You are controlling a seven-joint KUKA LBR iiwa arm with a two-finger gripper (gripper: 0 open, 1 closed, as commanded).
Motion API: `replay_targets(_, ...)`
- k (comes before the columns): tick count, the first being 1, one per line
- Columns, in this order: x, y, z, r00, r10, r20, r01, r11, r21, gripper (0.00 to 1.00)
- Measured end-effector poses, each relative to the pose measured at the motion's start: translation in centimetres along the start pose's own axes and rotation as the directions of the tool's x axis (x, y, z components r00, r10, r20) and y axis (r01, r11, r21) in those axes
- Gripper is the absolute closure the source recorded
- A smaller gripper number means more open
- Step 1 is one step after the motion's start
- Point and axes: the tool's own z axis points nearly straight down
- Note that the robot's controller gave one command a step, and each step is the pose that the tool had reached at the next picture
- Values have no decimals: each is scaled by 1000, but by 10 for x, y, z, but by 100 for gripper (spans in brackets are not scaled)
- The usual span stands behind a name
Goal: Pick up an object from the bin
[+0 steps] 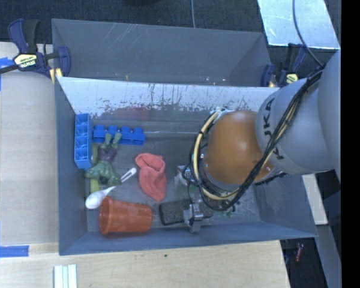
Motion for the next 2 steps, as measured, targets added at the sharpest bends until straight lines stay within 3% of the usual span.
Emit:
replay_targets(1,4,4,-55,1000,2,26,-2,1000,-4,0)
replay_targets(2,-4,15,-32,994,112,10,-112,994,-3,0)
